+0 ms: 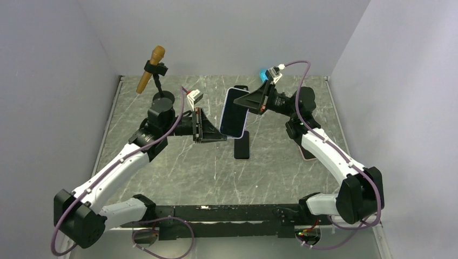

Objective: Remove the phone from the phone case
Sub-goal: Remove the phone case from the phone.

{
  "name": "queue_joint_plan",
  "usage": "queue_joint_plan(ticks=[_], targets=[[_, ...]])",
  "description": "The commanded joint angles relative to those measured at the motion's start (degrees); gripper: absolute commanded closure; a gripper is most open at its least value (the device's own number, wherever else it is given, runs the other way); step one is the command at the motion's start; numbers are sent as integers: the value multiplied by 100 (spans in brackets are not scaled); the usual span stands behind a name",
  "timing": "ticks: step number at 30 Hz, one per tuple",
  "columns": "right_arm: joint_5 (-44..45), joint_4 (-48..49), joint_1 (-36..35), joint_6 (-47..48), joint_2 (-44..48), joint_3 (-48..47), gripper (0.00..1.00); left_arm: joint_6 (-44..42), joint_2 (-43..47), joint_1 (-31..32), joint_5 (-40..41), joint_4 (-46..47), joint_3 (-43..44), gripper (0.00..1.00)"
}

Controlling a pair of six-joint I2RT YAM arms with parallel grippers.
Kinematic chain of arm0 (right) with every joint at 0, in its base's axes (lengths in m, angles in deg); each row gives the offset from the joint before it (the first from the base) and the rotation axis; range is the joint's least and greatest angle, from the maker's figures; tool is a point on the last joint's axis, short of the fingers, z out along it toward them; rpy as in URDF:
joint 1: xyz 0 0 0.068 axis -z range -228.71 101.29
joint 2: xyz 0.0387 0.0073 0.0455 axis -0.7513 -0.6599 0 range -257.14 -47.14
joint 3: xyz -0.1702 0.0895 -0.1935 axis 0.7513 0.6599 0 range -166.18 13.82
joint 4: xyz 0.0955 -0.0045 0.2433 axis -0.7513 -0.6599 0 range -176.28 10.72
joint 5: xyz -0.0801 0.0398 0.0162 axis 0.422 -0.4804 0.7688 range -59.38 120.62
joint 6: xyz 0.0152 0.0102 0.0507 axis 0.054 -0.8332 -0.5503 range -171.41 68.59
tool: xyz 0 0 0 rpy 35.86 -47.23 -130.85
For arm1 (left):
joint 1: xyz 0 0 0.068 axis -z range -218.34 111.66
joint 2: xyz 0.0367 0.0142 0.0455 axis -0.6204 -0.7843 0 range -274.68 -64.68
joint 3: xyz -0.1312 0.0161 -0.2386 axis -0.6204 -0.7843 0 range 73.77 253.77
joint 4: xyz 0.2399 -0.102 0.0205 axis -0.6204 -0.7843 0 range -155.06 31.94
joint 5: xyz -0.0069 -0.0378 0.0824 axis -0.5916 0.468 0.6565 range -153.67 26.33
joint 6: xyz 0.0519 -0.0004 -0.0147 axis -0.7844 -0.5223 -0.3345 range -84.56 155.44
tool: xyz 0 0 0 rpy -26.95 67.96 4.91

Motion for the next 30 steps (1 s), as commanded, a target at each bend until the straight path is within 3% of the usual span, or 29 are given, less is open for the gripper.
queue_joint_plan(ticks=[1,5,6,9,12,17,20,22,26,27,30], targets=[[248,-133,-648,406,96,-592,100,729,-622,15,418,730,-153,90],[376,302,-827,146,-47,-494,100,852,-465,15,820,888,-498,94],[371,331,-863,116,-75,-507,100,612,-424,10,1066,432,-428,99],[400,292,-911,-55,-216,-507,100,-283,-560,15,2613,-2323,306,100],[462,977,-919,-699,-470,-426,100,-688,-971,-24,3674,-3727,837,100],[671,2913,-921,-2189,-921,-226,100,-931,-1323,-28,4417,-4220,1002,100],[678,3456,-901,-2644,-1112,-232,100,-854,-1196,-34,4680,-4138,933,100],[564,3334,-875,-2562,-1159,-304,100,-957,-1077,-34,4587,-3877,911,100],[203,2140,-769,-1719,-1054,-483,100,-1275,-865,-51,4060,-3595,992,100],[108,1799,-738,-1457,-1011,-530,100,-1382,-797,-90,3765,-3449,959,95],[-106,967,-591,-748,-866,-625,100,-1631,-604,-264,2920,-2991,744,53]])
